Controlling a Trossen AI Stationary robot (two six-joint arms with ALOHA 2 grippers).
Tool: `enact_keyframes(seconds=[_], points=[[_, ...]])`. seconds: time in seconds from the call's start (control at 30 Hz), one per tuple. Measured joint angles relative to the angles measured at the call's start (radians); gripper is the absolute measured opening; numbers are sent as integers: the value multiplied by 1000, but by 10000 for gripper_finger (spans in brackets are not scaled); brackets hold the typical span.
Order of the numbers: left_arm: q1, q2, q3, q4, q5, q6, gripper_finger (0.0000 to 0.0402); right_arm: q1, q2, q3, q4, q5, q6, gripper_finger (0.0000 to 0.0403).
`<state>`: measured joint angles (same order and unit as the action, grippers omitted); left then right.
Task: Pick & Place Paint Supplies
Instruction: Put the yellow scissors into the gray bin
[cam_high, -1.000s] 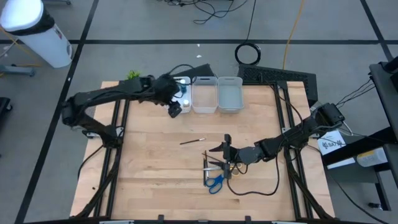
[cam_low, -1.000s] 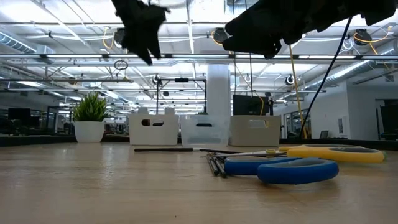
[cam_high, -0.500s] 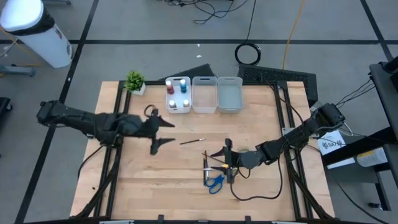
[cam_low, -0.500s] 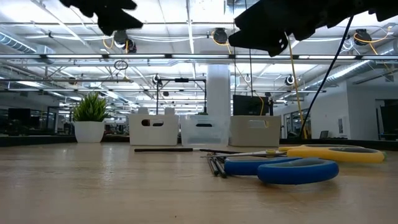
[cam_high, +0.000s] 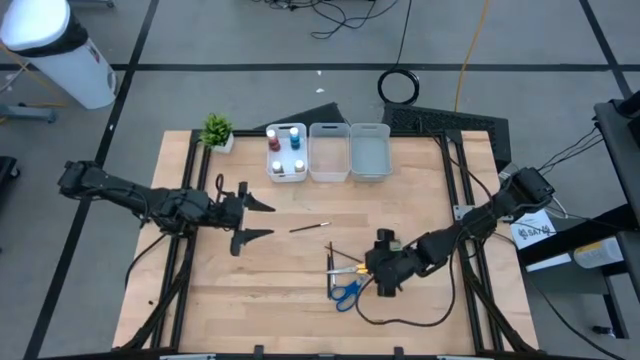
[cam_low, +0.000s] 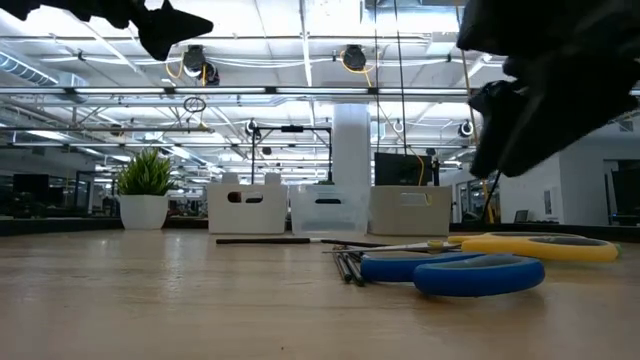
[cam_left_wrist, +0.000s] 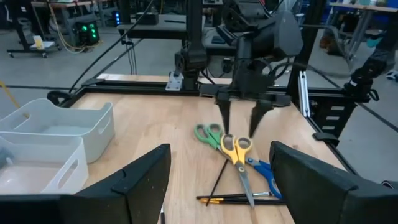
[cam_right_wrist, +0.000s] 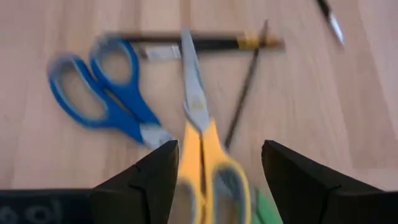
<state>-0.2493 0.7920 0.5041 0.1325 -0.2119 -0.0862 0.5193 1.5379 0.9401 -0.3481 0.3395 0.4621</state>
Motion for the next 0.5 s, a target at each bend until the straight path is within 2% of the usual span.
enact_keyframes(seconds=[0.2,0.5], points=[[0,2,0,-5,0,-29,285,45,5,2,-107,-3,57,207],[0,5,0,-8,0,-30,285,65,88,3,-114,-3,44,193]])
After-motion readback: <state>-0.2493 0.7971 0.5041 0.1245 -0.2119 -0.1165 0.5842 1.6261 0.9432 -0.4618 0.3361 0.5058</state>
